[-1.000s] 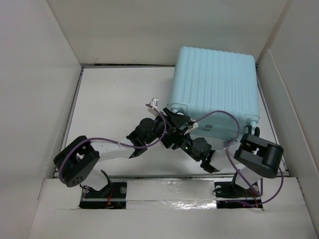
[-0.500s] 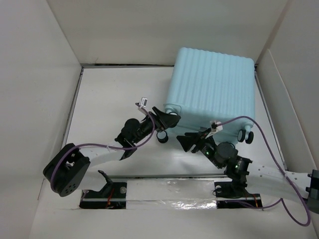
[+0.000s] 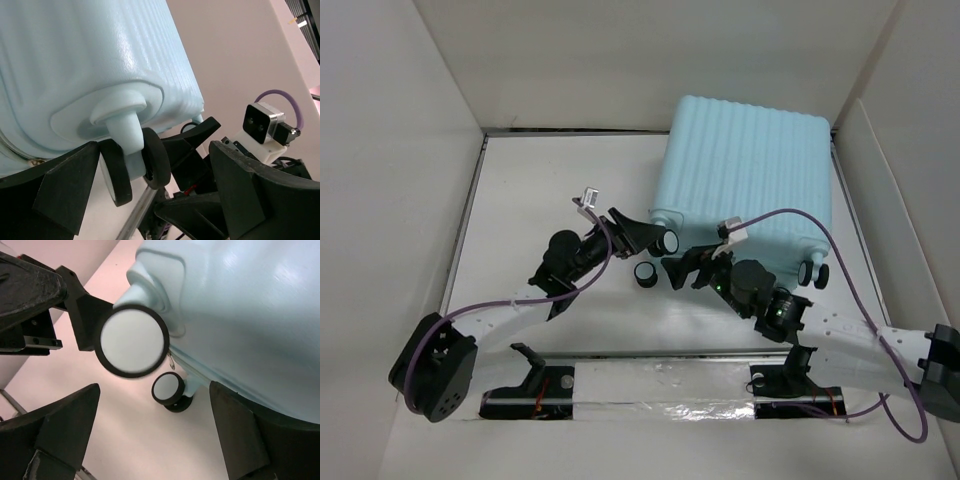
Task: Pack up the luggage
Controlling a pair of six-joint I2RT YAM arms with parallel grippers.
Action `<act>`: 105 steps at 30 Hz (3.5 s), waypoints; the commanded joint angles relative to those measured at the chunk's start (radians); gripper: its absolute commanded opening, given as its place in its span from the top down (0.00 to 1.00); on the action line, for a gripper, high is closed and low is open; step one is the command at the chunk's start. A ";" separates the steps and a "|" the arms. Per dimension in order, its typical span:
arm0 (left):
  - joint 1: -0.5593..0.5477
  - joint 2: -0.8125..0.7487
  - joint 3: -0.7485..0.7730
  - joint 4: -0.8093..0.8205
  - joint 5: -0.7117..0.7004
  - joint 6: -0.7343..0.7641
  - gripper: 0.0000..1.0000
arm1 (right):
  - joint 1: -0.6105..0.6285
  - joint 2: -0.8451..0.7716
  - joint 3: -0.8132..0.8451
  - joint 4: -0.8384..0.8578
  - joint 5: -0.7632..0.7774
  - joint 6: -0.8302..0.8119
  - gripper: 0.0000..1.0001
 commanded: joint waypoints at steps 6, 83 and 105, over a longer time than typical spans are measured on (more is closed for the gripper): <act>0.017 0.025 0.016 0.242 0.094 -0.027 0.13 | -0.051 0.192 0.165 0.130 -0.069 -0.064 0.02; -0.276 0.191 -0.036 0.132 -0.684 0.684 0.52 | -0.129 0.234 0.300 0.149 -0.135 -0.075 0.99; -0.196 0.067 -0.157 0.141 -0.736 0.602 1.00 | -0.139 0.250 0.267 0.187 -0.190 -0.053 1.00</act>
